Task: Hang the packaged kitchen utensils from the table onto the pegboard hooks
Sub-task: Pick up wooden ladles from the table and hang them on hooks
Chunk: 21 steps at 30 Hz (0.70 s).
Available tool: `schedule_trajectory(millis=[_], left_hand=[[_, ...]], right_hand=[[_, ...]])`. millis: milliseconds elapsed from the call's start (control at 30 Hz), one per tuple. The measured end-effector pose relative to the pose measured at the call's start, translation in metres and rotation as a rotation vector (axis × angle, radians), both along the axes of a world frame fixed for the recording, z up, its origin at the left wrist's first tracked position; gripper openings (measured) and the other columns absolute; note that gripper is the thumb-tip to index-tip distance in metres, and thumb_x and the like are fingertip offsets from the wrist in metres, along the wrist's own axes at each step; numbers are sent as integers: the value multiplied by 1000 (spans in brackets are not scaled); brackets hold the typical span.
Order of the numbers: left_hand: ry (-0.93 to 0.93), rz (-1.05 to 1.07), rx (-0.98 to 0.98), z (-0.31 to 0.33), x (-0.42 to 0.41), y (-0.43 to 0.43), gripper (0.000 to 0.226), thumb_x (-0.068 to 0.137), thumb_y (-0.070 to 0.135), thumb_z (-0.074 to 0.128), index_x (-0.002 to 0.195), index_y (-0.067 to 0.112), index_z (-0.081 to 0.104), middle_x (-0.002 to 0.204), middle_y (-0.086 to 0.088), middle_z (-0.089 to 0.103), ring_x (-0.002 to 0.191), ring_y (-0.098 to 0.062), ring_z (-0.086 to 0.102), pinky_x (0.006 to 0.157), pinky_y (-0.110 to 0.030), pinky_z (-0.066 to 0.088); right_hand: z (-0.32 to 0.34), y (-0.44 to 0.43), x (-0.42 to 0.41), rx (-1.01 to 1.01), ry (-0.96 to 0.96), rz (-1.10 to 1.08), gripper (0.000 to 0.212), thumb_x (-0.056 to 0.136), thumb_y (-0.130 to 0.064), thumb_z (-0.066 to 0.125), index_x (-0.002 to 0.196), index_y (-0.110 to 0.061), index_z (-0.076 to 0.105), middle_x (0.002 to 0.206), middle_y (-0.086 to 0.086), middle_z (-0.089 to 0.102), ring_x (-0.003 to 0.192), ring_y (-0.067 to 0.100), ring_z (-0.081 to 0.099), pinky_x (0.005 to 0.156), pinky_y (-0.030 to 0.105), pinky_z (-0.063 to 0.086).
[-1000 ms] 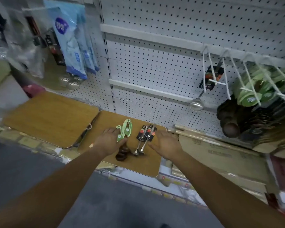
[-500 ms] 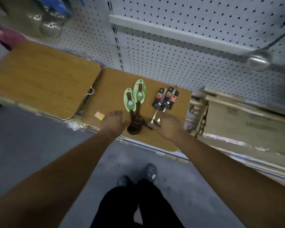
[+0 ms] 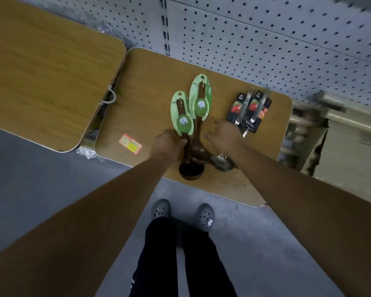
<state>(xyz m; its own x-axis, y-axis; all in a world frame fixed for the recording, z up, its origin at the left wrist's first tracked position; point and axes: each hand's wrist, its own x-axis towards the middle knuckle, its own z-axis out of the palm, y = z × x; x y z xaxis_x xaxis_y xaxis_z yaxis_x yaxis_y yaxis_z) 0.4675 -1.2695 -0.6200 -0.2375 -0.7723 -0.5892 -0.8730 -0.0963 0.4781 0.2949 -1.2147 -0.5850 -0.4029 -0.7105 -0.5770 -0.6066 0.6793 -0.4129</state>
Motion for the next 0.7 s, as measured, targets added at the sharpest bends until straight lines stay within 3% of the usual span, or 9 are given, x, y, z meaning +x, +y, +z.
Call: schedule_trajectory(millis=[67,233,333,433,500,600,700], left_hand=[[88,173,61,-10,-7,-5,44,84,36,71,121,15,60,113,-4,69,108,-24,62,84,-28,47],[249,476,127,-20,-25,-9,48,77,25,81,115,14,54,89,6,62,80,-14,57,70,-23,43],[264,492,117,-24,-29,-9,48,76,18,81,112,13,50,78,12,53,73,-10,53,66,-22,42],[272,513,118,-20,-28,-12,49,72,15,81,112,13,53,88,4,60,83,-18,58,74,-27,48],[307,530,141,-24,-22,-13,45,68,14,82,106,16,57,92,0,67,87,-21,64,79,-33,56],[352,532,186,-28,-5,-15,28,63,18,81,85,26,65,86,-5,73,81,-28,70,77,-43,60],[416,574,223,-21,17,-17,18,71,12,82,82,17,69,75,-7,71,64,-25,63,64,-36,55]], right_hand=[[-13,-13,1,-8,-68,-144,56,90,-38,70,134,-7,57,129,13,64,121,32,59,96,35,49],[-45,-37,9,-44,-124,-375,49,79,-38,81,116,-9,68,112,8,69,107,26,65,73,26,40],[-53,-45,20,-70,-98,-441,55,76,-33,84,120,-9,61,118,12,68,110,30,64,76,27,44],[-58,-48,26,-73,-101,-472,61,77,-29,84,125,-11,52,124,13,63,114,32,61,87,34,50],[-62,-47,25,-82,-147,-513,50,73,-27,87,113,-16,59,117,10,66,108,30,65,90,39,55],[-64,-43,21,-84,-306,-638,33,67,-23,92,85,-22,64,100,13,74,82,26,72,77,46,62],[-57,-39,24,-101,-437,-674,26,74,-11,88,85,-12,64,102,20,73,80,26,69,75,44,63]])
